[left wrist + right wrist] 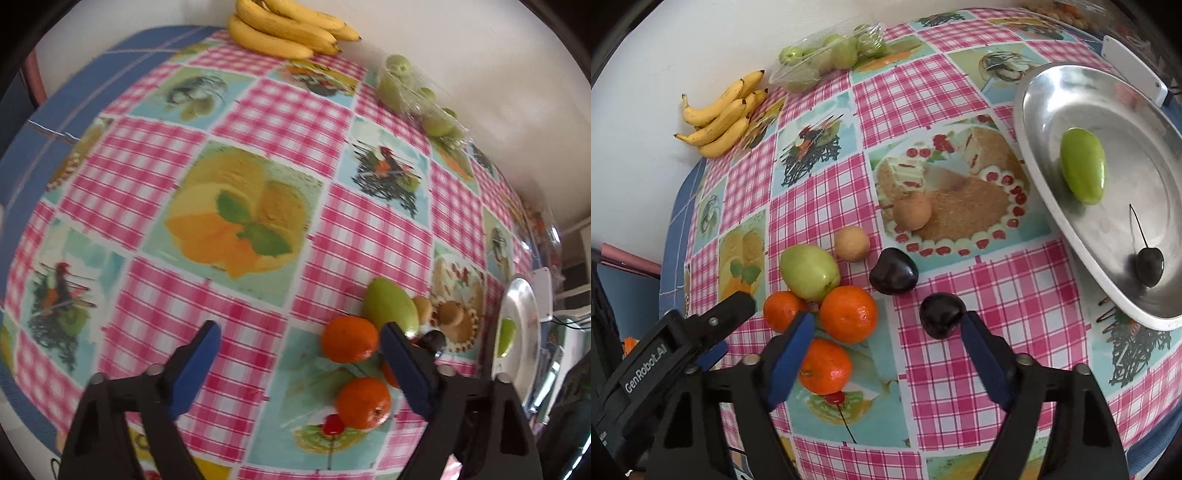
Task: Organize fruits
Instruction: 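Grasp a tangerine with the right tool while the left tool grasps another tangerine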
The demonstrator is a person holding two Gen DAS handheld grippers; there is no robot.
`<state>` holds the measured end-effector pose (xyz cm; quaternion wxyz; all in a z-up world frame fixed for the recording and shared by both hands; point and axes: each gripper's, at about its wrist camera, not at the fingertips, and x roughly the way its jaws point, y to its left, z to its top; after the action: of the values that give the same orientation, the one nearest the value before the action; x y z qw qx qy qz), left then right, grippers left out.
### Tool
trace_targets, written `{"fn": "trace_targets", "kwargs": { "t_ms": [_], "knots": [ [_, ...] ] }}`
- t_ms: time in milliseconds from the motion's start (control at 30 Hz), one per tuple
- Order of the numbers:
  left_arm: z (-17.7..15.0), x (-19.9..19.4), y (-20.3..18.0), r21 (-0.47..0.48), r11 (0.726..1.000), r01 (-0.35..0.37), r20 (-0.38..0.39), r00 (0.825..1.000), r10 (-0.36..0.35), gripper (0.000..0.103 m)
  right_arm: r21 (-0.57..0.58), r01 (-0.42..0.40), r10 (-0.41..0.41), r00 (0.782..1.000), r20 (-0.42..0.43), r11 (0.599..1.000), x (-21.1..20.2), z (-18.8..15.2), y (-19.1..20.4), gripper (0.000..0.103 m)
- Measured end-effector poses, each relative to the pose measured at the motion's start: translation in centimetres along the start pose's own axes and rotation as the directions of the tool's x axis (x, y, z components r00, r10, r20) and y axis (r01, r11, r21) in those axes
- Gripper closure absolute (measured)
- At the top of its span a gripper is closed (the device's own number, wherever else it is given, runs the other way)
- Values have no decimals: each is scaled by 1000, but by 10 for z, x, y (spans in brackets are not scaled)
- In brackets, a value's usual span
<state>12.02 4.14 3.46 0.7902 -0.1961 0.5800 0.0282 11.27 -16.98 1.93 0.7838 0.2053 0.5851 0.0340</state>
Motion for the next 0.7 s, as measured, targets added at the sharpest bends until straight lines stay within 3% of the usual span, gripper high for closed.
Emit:
{"fn": "trace_targets", "kwargs": {
  "t_ms": [300,533,700],
  "knots": [
    [4,6,-8,-7,998,57,-7,998,-57,40,-27,27,-27,1000,16,999,-7,0,7,29],
    [7,6,-7,-39,996,79,-12,997,-79,40,-80,14,-10,999,45,997,-19,-2,18,36],
    [5,5,-7,-41,995,86,-16,996,-86,40,-100,-3,3,1000,4,995,-6,-5,23,46]
  ]
}}
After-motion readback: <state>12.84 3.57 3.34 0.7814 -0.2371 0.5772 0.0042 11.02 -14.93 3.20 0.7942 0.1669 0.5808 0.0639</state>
